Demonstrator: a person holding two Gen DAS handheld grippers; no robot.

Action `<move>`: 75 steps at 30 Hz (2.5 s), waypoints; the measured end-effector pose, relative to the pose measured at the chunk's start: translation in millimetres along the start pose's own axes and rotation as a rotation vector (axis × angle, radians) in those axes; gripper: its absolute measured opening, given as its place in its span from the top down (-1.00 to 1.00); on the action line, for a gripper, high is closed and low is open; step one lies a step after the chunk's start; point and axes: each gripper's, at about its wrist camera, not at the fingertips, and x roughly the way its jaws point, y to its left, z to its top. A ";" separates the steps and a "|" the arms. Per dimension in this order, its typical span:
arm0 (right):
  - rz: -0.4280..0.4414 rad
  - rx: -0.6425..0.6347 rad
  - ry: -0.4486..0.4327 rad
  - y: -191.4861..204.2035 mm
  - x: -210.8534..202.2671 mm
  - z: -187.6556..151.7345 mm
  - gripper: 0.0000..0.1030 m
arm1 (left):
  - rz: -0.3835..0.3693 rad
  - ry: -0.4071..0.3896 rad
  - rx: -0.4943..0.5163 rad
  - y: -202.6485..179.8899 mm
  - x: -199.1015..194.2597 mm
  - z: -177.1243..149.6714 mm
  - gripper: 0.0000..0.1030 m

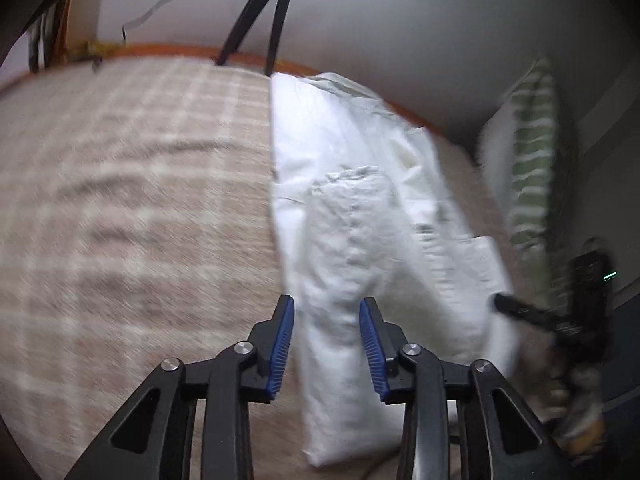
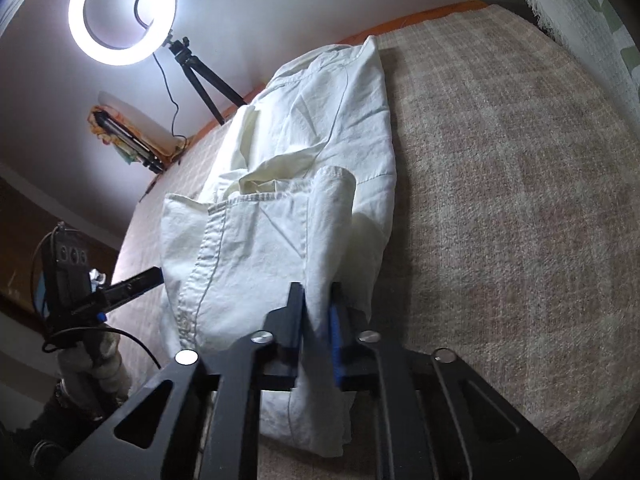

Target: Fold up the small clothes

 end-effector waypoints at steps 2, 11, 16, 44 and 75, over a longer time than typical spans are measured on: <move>-0.035 0.003 0.004 -1.2 5.3 0.4 0.84 | 0.061 0.026 0.043 -2.2 13.6 -2.7 0.33; -0.141 -0.125 -0.093 28.0 -21.7 6.5 0.70 | 0.027 -0.132 0.167 -25.9 -37.2 -2.6 0.40; -0.151 -0.271 -0.085 60.4 -7.8 12.6 0.52 | 0.027 -0.060 0.297 -50.0 -10.8 -1.6 0.40; -0.227 -0.187 -0.112 16.3 0.6 46.4 0.39 | 0.101 -0.083 0.331 -50.2 33.0 49.6 0.42; 0.068 -0.105 -0.024 -46.7 110.2 220.0 0.94 | -0.044 -0.033 0.062 38.0 135.0 206.3 0.40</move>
